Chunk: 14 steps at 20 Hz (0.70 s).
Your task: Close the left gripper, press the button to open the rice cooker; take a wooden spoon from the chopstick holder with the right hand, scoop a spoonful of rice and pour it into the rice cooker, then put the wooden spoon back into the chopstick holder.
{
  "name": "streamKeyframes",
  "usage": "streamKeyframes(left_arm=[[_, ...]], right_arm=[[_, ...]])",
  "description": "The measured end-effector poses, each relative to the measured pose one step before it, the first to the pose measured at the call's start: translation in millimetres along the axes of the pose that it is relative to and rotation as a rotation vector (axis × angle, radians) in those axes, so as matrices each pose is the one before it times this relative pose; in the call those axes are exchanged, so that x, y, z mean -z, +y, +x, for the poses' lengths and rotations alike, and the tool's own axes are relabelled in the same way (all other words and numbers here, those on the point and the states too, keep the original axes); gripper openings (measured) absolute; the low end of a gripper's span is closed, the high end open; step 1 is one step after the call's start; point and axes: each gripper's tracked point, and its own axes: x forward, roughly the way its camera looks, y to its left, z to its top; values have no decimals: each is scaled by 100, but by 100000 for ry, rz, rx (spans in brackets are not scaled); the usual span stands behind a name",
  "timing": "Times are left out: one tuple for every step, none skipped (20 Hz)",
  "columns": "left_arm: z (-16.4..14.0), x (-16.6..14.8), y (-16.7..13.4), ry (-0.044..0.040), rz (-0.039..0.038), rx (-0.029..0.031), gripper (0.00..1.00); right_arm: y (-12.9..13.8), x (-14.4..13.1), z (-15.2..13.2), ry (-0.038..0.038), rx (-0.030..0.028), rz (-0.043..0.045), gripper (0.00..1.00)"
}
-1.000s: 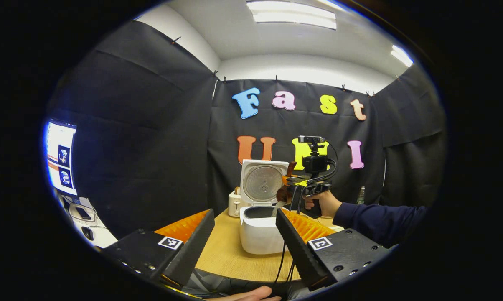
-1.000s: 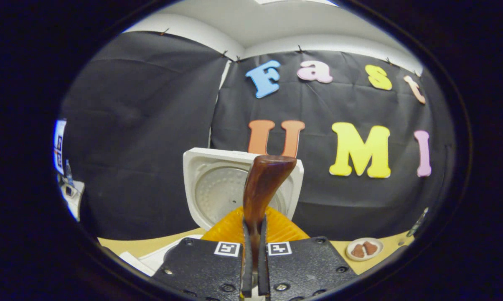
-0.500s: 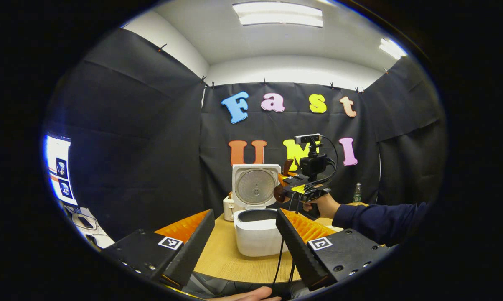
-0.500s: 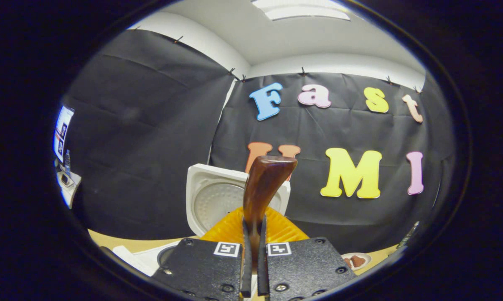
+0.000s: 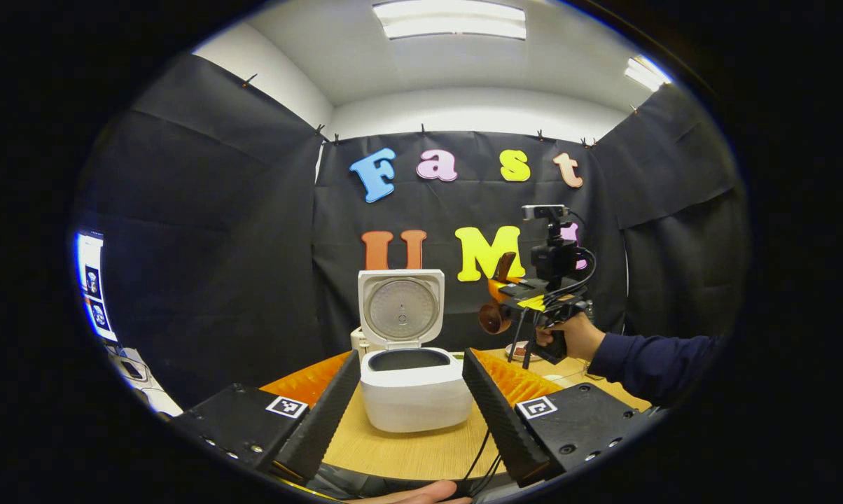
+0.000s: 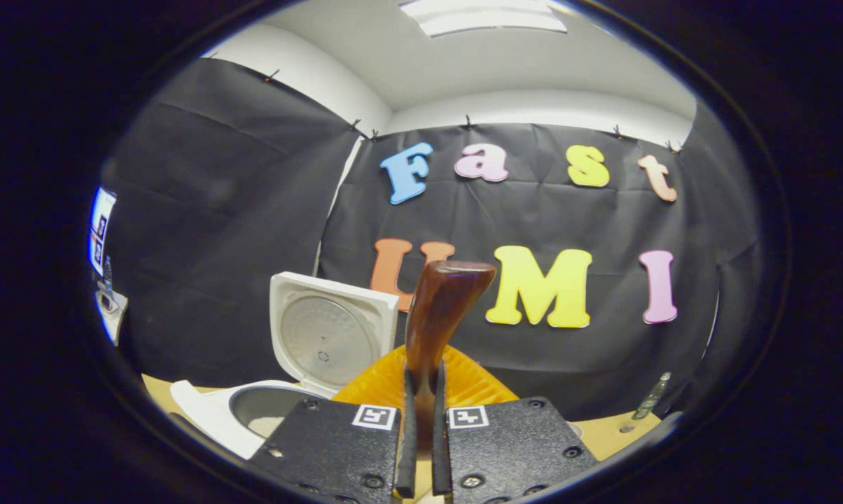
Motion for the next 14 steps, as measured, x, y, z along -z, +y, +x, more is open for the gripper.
streamKeyframes(left_arm=[[153, 229, -503, 475, 34, -152, 93], [109, 63, -511, -180, -84, -138, 92], [79, -95, -807, -669, -619, 849, 92], [152, -278, -914, -566, -1056, 1326, 92], [278, -237, -922, -343, -901, 1235, 92], [81, 11, -806, -184, -462, 899, 92], [274, -250, -556, -464, -151, 377, 92], [387, -180, -519, -274, -34, 314, 92], [375, -142, -614, -52, -51, 495, 92], [275, -21, -594, 165, 54, 322, 83], [275, 58, -422, 252, 127, 80, 83], [244, -49, -327, 245, -78, -138, 92], [382, -134, -310, -126, -138, 10, 92], [197, 14, -375, 55, -105, -17, 93]], right_arm=[[-1663, -209, -992, -1113, 1269, 635, 14], [-1579, -213, -884, -768, 1345, 317, 14], [-1748, -25, -683, -278, 1810, -38, 14], [-1634, 27, -744, 113, 1607, -302, 14], [-1427, -82, -690, 166, 1018, -373, 14], [-1503, -97, -658, 148, 1098, -529, 15], [-1626, 30, -629, 464, 1587, -619, 15], [-1436, 58, -457, 481, 1851, -732, 15], [-1488, 223, -611, 923, 1762, -881, 15], [-1144, 256, -607, 793, 979, -669, 16], [-1237, 392, -608, 1340, 629, -396, 16], [-1138, 708, -617, 2300, 545, 7, 17], [-994, 771, -423, 2252, 416, 561, 17], [-928, 764, -179, 2483, 745, 601, 17]])
